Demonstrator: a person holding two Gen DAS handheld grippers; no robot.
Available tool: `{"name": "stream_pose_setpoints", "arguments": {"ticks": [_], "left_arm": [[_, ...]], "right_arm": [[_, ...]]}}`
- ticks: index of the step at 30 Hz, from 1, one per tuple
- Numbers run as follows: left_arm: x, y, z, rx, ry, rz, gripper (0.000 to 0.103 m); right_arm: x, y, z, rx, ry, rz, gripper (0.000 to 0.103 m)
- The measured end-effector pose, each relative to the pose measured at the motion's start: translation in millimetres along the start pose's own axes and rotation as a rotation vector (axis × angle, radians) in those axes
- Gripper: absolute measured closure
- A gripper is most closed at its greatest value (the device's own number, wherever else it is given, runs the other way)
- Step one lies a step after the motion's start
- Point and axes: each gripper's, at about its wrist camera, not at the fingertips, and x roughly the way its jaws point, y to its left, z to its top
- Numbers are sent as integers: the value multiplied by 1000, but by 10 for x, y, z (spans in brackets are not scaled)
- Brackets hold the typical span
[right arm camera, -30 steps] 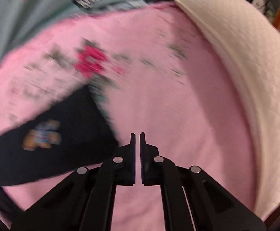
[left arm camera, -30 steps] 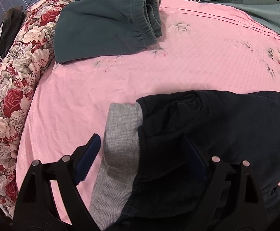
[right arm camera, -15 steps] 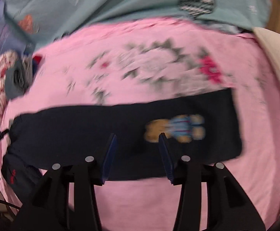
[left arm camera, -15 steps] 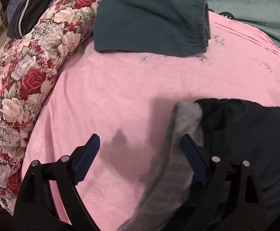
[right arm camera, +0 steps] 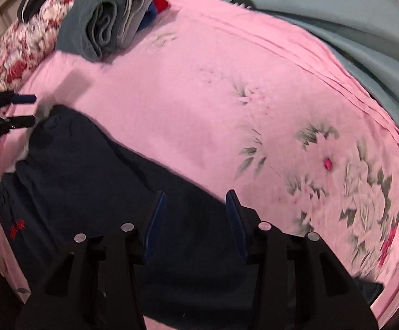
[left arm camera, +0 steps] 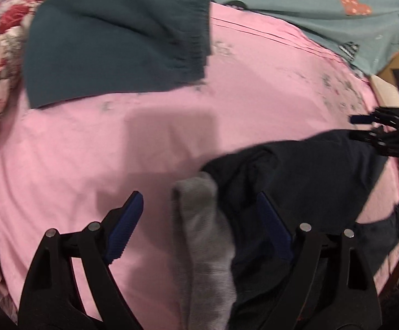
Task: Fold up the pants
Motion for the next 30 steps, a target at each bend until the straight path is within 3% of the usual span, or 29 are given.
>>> {"name": "stream_pose_setpoints", "arguments": {"ticks": [3,7,12,15,17,21,30], "left_arm": [[82,-53,23,65,31,-14,28],[221,65,102,47,79,-63,46],[314,69,108,75,89,-70,52],[298,67,105,103,78,-76,59],[270,88,112,105,67,-83,68],[182,44,171,107,34,-92,90],[-320,-27,73,177,-64,-73,90]], "right_arm": [[108,43,-20,-43,66,6,57],[224,41,25,-51,94,17,57],[241,19,72,-48,97,45,57],[224,51,87,-72,102,55,73],[197,95,92,-99,104,43,90],[83,133,83,-110,84,15,98],[-833,326,-159,-156,-62,-11,99]]}}
